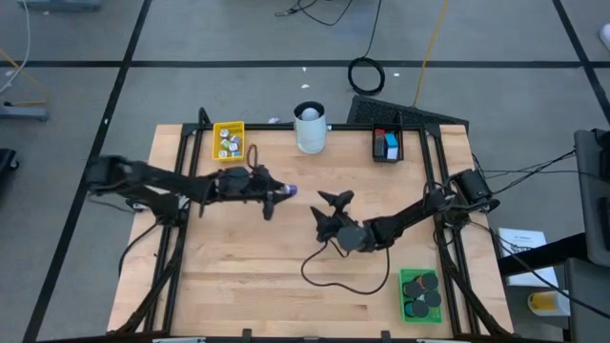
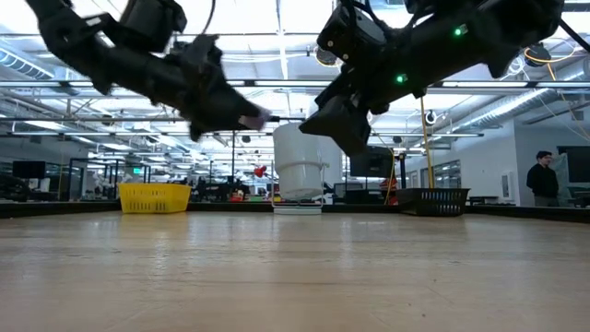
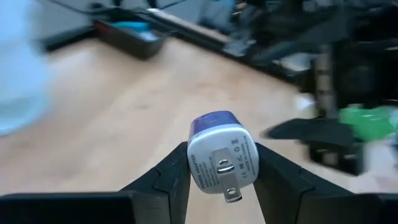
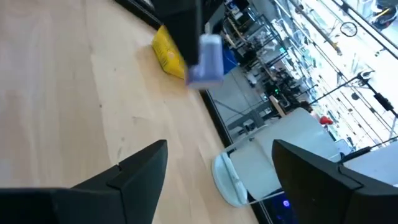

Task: Pick & Place Office items
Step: Put the violet charger adapter into the yellow bin

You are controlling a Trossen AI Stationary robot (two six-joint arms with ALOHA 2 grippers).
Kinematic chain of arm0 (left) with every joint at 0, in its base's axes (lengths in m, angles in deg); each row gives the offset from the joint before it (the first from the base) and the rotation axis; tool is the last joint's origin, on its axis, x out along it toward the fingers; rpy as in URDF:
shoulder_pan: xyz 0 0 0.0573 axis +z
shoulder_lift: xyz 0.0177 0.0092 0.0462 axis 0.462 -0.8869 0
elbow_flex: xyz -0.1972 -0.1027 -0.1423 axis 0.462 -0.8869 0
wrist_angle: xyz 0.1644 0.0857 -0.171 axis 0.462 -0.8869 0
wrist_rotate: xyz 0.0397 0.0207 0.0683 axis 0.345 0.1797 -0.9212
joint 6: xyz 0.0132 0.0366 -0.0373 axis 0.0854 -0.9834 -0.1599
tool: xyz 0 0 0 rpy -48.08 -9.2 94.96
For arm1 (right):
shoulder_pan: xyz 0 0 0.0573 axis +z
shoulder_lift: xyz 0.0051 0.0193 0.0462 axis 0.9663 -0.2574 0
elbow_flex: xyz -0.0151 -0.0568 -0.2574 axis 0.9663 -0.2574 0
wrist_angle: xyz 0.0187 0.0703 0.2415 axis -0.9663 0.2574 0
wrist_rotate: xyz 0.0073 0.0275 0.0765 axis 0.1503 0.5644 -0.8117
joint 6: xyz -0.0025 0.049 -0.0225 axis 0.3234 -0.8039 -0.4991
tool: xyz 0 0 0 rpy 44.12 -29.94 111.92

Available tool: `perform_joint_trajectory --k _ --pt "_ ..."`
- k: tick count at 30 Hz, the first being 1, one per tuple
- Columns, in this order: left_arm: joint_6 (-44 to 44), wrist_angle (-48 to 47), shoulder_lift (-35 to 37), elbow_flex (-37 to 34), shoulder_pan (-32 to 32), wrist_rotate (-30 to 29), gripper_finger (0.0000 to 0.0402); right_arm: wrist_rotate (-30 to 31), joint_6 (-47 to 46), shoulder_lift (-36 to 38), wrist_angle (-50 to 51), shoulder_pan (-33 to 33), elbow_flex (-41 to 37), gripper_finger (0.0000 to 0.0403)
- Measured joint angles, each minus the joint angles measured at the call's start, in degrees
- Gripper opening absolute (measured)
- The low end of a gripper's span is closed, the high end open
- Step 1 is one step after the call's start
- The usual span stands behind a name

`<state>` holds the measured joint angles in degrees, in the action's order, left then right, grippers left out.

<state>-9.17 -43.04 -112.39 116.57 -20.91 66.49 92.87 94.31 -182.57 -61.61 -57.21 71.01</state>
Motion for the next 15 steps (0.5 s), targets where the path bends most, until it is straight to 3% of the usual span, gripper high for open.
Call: perform_joint_trajectory --k 7,11,15 --pt "-3.0 -35.0 23.2 -0.5 6.5 -15.3 0.0148 -0.1 -1.4 0.0 4.0 0.0 0.0 0.0252" --pt "-1.4 -51.1 32.3 0.8 16.1 -16.2 0.0147 -1.3 -1.5 0.0 3.8 -0.1 0.0 0.0216" --pt "-4.7 -56.4 32.3 3.6 27.6 -14.3 0.0147 -5.4 -1.6 0.0 3.0 -0.8 0.0 0.0176"
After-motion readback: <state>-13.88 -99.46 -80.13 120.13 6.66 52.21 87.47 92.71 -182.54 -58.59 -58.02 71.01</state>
